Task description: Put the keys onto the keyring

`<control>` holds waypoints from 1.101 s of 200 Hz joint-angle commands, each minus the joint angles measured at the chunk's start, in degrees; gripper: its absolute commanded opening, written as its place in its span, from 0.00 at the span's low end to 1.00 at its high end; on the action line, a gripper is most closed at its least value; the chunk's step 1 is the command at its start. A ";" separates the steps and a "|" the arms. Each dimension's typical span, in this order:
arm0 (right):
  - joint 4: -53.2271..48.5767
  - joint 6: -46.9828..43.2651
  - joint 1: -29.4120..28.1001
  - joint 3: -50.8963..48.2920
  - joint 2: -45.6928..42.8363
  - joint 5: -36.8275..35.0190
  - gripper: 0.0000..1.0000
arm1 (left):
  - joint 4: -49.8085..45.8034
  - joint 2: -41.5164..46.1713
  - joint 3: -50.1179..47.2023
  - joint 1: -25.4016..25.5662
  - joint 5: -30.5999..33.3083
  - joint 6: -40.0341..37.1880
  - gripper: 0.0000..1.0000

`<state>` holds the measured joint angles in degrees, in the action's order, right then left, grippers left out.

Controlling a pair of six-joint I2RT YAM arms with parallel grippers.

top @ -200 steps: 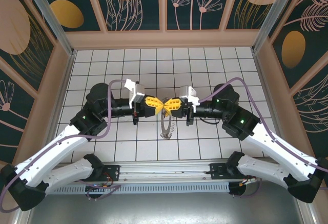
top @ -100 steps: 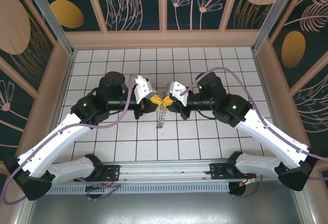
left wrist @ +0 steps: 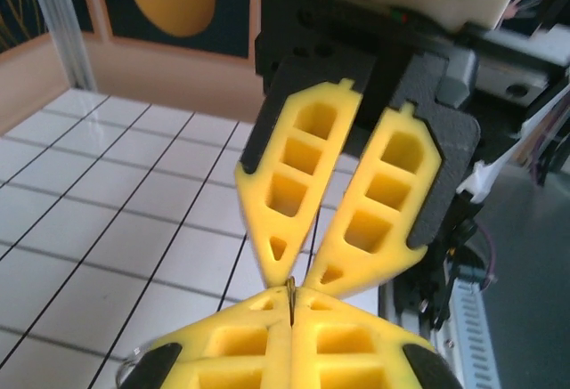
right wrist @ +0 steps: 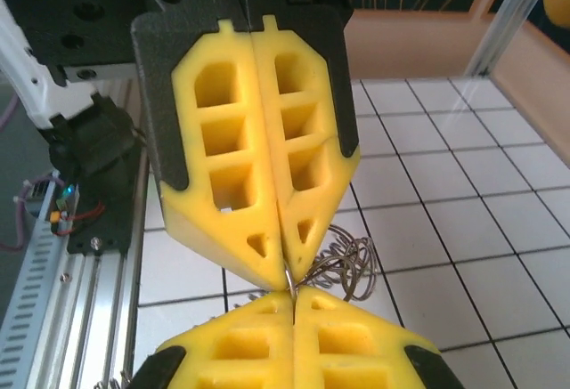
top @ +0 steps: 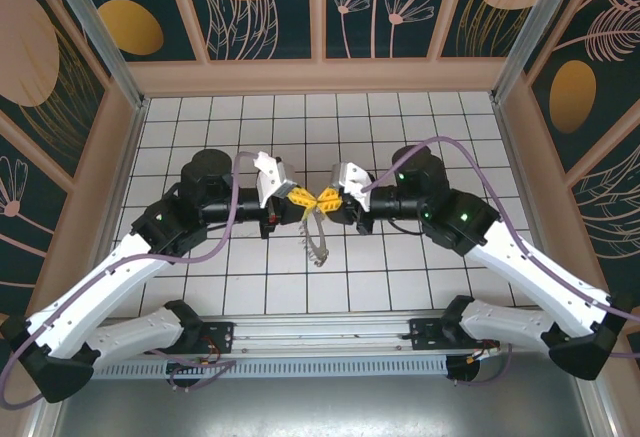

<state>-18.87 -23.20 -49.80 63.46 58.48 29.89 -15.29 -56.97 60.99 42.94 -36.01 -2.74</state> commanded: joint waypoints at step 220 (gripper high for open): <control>-6.34 -3.32 2.17 8.88 4.84 0.57 0.00 | -11.02 -5.12 7.54 0.22 3.49 -9.31 0.21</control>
<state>-18.92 -21.23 -47.59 67.11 61.52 31.16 -17.19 -60.18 66.54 42.54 -33.91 -6.09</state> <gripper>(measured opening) 0.059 0.186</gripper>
